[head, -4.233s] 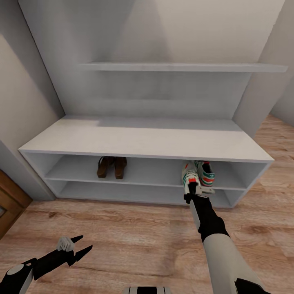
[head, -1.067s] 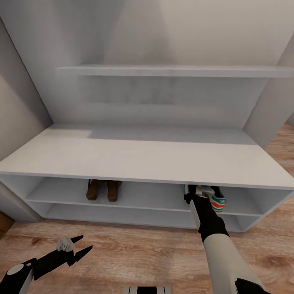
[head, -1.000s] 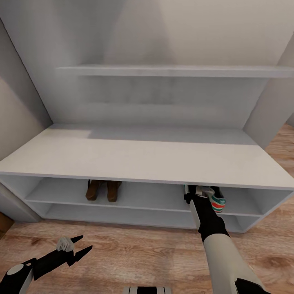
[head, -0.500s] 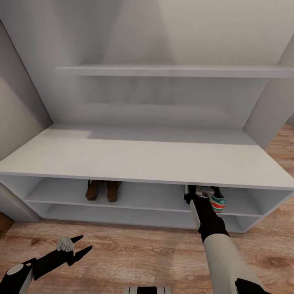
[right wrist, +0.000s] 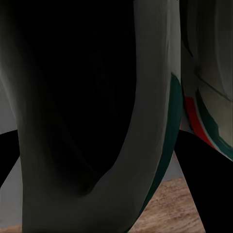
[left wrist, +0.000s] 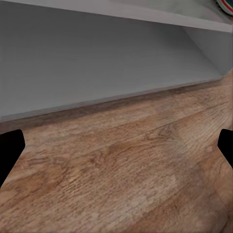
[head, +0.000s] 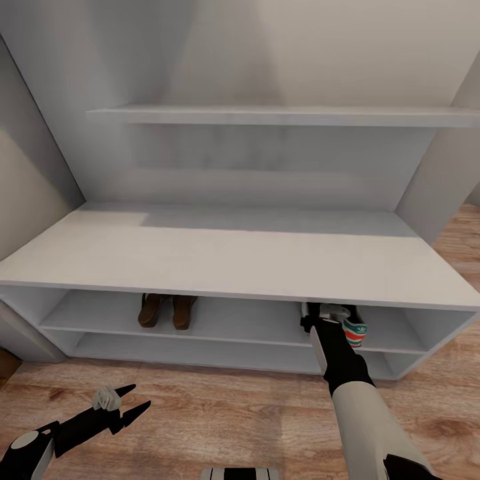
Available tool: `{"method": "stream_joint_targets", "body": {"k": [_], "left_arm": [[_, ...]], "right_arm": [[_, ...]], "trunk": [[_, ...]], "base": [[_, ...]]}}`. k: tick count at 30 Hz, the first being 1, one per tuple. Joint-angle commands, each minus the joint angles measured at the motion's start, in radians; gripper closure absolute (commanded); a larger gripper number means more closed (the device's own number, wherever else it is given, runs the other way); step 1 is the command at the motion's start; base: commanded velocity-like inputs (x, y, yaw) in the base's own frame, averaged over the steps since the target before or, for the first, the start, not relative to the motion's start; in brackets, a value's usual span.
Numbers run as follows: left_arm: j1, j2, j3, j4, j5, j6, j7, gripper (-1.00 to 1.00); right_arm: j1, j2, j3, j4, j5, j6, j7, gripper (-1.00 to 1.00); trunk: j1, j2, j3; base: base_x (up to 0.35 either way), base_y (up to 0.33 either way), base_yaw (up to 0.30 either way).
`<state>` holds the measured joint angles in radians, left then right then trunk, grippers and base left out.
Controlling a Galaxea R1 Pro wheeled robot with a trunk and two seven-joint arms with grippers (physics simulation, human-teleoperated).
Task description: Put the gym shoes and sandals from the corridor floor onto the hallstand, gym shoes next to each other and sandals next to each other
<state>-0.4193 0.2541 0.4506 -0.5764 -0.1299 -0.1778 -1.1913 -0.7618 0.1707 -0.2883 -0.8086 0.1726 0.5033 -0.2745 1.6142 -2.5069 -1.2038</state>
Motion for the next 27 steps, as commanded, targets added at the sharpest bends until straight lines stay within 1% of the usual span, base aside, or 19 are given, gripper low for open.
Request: {"method": "stream_joint_targets", "body": {"k": [1,7,8,24,27], "left_arm": [[-0.001,-0.001,0.007,0.000,-0.011,-0.009,-0.004,-1.00],[-0.001,-0.001,0.007,0.000,-0.010,-0.009,-0.004,-1.00],[-0.001,-0.001,0.007,0.000,-0.010,-0.009,-0.004,-1.00],[-0.001,0.001,0.007,0.000,-0.010,-0.009,-0.005,-1.00],[-0.001,0.001,0.007,0.000,-0.010,-0.009,-0.005,-1.00]], "right_arm": [[-0.001,0.001,-0.003,-0.001,0.010,0.007,0.003,1.00],[-0.001,0.001,-0.003,-0.001,0.010,0.007,0.003,1.00],[-0.001,0.001,-0.003,-0.001,0.010,0.007,0.003,-1.00],[-0.001,0.001,-0.003,-0.001,0.011,0.007,0.003,-1.00],[-0.001,0.001,-0.003,-0.001,0.010,0.007,0.003,-1.00]], "trunk": [[0.000,0.000,-0.001],[0.000,0.000,-0.001],[0.000,0.000,-0.001],[0.000,0.000,-0.001],[0.000,0.000,-0.001]], "base": [[0.000,-0.003,0.000],[0.000,-0.001,0.000],[0.000,0.000,0.000],[0.000,0.000,0.000],[-0.101,0.000,0.000]]}}
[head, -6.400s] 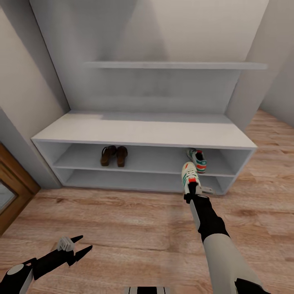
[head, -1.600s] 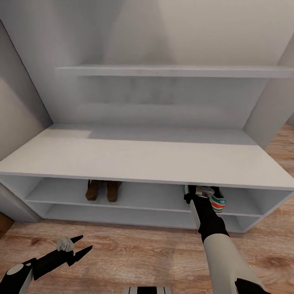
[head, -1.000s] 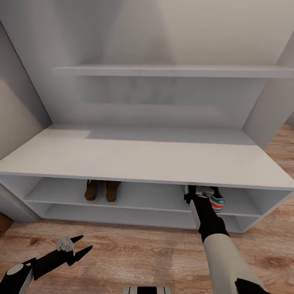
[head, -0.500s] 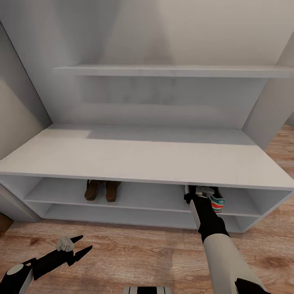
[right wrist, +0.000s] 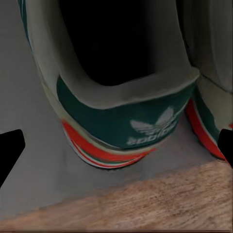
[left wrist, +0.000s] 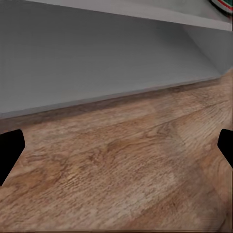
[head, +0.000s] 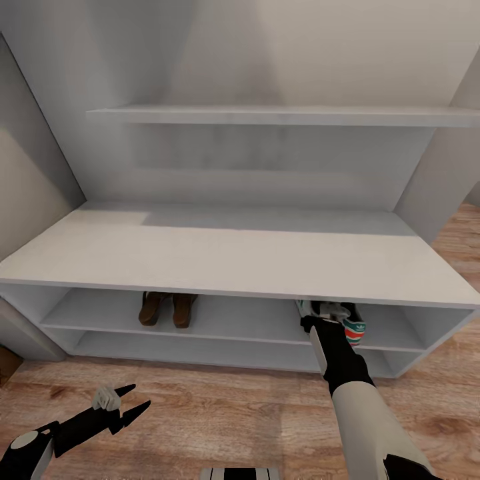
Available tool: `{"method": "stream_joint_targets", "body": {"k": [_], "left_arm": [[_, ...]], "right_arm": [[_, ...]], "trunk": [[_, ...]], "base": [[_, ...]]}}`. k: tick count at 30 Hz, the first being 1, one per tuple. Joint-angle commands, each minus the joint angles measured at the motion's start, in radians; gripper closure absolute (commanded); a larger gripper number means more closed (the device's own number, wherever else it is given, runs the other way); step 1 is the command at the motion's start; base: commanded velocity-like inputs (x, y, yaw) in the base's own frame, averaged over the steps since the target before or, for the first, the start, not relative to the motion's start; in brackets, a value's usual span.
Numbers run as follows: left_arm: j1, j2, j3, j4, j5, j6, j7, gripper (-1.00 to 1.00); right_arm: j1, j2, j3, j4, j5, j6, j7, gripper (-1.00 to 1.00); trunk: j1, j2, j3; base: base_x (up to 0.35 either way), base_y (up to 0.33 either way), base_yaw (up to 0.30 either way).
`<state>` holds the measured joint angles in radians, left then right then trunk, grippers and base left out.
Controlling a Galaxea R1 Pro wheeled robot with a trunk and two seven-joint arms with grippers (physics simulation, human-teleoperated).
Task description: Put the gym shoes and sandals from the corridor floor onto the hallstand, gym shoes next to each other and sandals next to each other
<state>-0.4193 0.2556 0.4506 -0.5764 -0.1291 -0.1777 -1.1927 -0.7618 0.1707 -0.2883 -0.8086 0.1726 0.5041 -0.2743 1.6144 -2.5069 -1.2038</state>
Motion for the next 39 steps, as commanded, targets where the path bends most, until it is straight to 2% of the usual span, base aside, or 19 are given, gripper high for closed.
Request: {"method": "stream_joint_targets", "body": {"k": [1,33,39], "left_arm": [[-0.001,-0.001,0.006,0.000,-0.011,-0.009,-0.004,-1.00],[-0.001,-0.001,0.006,0.000,-0.011,-0.009,-0.004,-1.00],[-0.001,-0.001,0.006,0.000,-0.011,-0.009,-0.002,-1.00]], "right_arm": [[-0.001,0.001,-0.003,-0.001,0.011,0.007,0.003,-1.00],[0.000,0.001,-0.002,0.001,0.010,0.005,0.005,-1.00],[0.001,0.001,-0.002,0.037,0.010,0.003,0.006,-1.00]], "trunk": [[0.000,0.000,-0.001],[0.000,0.000,-0.001],[0.000,0.000,-0.001]], "base": [[-0.182,0.000,0.000],[-0.321,0.000,0.000],[-0.326,0.000,0.000]]}}
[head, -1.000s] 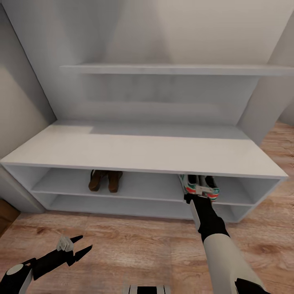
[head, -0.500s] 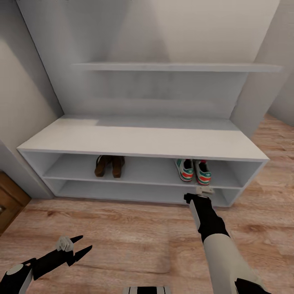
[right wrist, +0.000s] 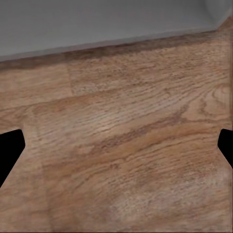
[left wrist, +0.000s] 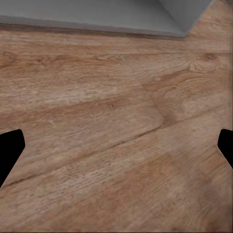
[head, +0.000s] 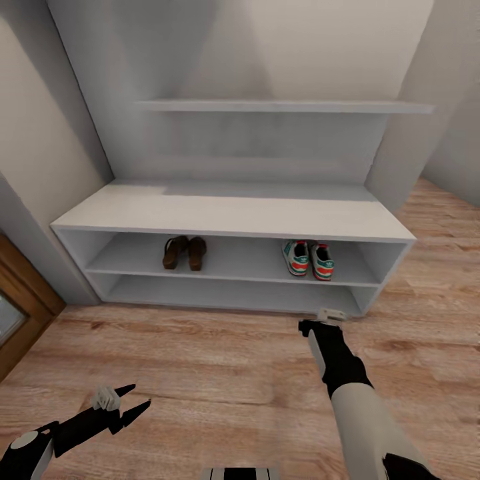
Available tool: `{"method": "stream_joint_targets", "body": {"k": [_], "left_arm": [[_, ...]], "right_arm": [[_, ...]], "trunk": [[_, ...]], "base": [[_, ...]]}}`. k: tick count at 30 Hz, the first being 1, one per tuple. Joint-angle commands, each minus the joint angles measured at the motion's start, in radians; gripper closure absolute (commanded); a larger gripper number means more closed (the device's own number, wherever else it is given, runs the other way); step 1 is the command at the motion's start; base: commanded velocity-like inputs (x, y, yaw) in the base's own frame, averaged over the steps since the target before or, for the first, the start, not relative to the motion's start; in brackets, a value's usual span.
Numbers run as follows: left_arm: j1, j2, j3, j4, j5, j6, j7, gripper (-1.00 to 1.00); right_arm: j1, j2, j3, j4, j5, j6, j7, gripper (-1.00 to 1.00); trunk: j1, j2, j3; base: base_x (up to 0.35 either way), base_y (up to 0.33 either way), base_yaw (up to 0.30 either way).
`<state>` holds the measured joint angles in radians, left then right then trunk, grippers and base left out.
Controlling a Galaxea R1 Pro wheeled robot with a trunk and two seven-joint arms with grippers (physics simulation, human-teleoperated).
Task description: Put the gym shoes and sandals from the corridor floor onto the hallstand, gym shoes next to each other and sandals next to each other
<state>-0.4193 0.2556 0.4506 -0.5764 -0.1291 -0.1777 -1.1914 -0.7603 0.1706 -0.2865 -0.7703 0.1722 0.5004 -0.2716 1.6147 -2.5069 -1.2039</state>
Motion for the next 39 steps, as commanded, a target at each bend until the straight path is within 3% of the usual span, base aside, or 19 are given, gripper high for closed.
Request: {"method": "stream_joint_targets", "body": {"k": [1,21,26,30,39], "left_arm": [[-0.001,-0.001,0.007,0.000,-0.011,-0.009,-0.004,-1.00],[-0.001,0.001,0.007,-0.001,-0.012,-0.011,-0.004,-1.00],[-0.001,0.002,0.008,0.000,-0.012,-0.010,-0.004,-1.00],[-0.001,0.002,0.007,-0.001,-0.012,-0.010,-0.001,-1.00],[-0.001,0.002,0.007,-0.002,-0.012,-0.010,-0.002,-1.00]], "right_arm": [[-0.001,0.001,-0.003,0.005,0.011,0.006,0.004,-1.00],[0.001,-0.008,-0.003,0.157,0.014,-0.090,0.008,-1.00],[0.001,-0.009,-0.002,0.240,0.017,-0.154,0.009,-1.00],[0.001,-0.010,-0.002,0.327,0.018,-0.261,0.009,-1.00],[0.002,-0.015,-0.001,0.393,0.019,-0.322,0.009,-1.00]], "trunk": [[-0.001,0.000,-0.001],[-0.001,0.000,-0.001],[-0.001,0.000,-0.001],[-0.001,0.000,-0.001],[-0.001,0.000,-0.001]], "base": [[-0.174,0.000,0.000],[-0.012,0.000,0.000],[0.000,0.000,0.000],[0.000,0.000,0.000],[0.000,0.000,0.000]]}}
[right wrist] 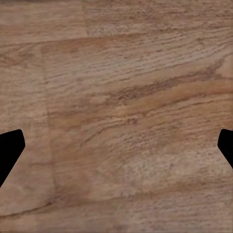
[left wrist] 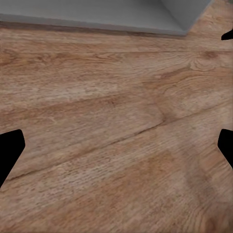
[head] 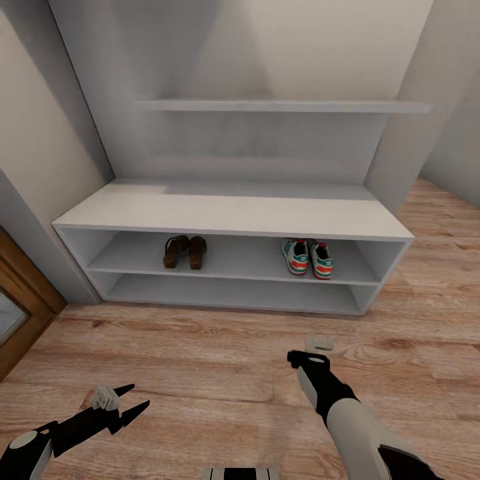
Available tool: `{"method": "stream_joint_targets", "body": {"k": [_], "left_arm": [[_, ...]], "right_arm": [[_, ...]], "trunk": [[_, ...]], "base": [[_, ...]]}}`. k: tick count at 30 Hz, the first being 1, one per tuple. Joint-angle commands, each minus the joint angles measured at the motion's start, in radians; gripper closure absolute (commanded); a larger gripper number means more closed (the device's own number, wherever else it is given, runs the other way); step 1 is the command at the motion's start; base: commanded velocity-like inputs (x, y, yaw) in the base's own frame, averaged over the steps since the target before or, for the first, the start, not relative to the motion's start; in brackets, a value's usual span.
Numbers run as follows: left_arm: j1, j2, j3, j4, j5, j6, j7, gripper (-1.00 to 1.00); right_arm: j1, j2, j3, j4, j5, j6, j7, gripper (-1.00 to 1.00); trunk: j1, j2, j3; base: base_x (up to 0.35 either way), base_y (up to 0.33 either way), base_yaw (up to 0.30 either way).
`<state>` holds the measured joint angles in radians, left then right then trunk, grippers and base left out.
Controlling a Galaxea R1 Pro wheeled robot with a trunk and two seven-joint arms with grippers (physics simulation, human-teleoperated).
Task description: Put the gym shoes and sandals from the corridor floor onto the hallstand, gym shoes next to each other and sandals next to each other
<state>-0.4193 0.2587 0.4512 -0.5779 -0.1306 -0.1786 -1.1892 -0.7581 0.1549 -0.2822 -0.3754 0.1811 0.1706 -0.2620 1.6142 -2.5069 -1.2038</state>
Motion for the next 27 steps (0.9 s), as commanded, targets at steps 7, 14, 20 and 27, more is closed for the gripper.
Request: {"method": "stream_joint_targets", "body": {"k": [7,14,20,27], "left_arm": [[-0.001,-0.001,0.007,-0.001,-0.011,-0.011,-0.007,-1.00],[-0.001,-0.001,0.006,-0.004,-0.010,-0.009,-0.004,-1.00],[-0.001,-0.001,0.006,-0.005,-0.010,-0.009,0.001,-1.00],[-0.001,-0.003,0.006,-0.005,-0.010,-0.008,0.005,-1.00]], "right_arm": [[0.000,0.000,-0.005,0.017,0.011,0.000,0.000,-1.00],[0.000,0.000,-0.005,0.029,0.017,-0.001,0.000,-1.00],[0.001,0.000,-0.005,0.037,0.044,-0.003,0.001,-1.00],[0.009,0.000,-0.005,0.065,0.076,-0.037,0.015,-1.00]], "trunk": [[0.000,0.000,-0.001],[-0.002,0.001,0.019],[-0.005,0.002,0.042],[-0.008,0.004,0.069]], "base": [[0.000,0.000,0.000],[0.000,0.000,0.000],[0.000,0.000,0.000],[0.000,0.000,0.000]]}}
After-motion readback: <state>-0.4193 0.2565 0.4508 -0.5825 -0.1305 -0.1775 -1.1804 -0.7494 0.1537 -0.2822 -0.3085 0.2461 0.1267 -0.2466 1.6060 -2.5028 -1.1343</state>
